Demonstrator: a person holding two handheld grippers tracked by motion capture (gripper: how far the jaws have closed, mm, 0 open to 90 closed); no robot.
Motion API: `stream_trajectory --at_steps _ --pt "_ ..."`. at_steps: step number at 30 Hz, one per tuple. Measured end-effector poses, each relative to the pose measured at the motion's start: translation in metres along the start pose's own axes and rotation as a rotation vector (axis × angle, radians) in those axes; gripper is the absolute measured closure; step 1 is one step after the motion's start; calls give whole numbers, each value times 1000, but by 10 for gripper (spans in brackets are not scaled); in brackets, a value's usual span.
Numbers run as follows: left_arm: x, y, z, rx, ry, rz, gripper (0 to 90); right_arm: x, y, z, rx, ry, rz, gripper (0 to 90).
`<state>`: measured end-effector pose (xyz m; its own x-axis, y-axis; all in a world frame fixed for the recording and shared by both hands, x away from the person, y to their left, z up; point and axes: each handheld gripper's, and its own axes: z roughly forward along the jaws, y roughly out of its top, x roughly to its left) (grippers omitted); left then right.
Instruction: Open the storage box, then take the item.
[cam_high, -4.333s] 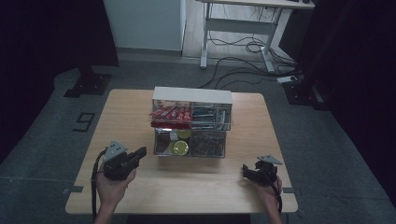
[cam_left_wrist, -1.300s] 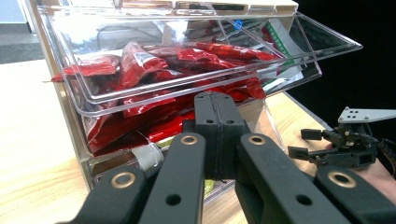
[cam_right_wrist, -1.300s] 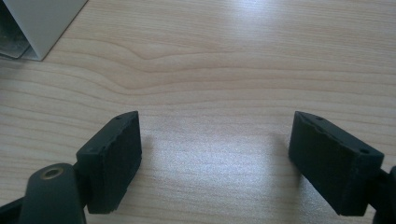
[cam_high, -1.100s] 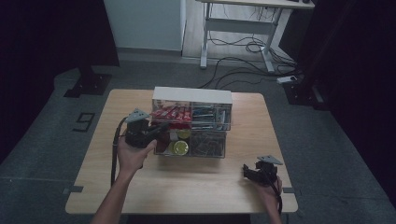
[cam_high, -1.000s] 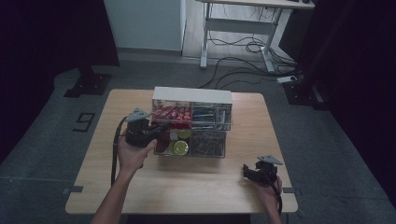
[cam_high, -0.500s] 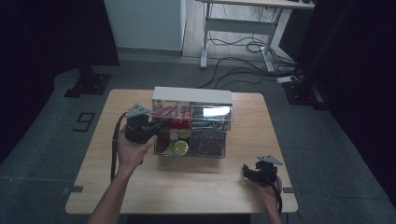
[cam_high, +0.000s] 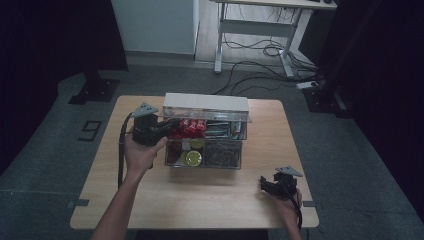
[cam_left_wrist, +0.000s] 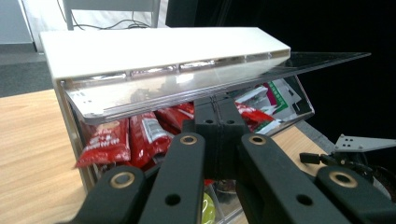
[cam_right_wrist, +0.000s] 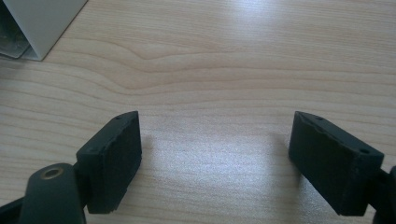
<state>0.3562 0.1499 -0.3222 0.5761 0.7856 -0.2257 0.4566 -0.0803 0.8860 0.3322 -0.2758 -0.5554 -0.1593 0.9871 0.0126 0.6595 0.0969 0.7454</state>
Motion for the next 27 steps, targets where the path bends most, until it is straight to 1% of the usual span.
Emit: stream_trajectory --at_steps 6,18,24,25,27 --pt "-1 6 1 -5 6 4 900 0 0 0 1 0 2 172" --pt "0 7 2 -4 7 1 899 0 0 0 0 -2 1 176" --pt "1 7 5 0 5 1 899 2 0 -1 -6 -4 -9 202" --pt "1 7 5 -1 4 1 899 3 -1 -2 -12 -7 -15 222" --pt "1 7 5 0 3 2 899 3 0 -2 -14 -8 -14 232"
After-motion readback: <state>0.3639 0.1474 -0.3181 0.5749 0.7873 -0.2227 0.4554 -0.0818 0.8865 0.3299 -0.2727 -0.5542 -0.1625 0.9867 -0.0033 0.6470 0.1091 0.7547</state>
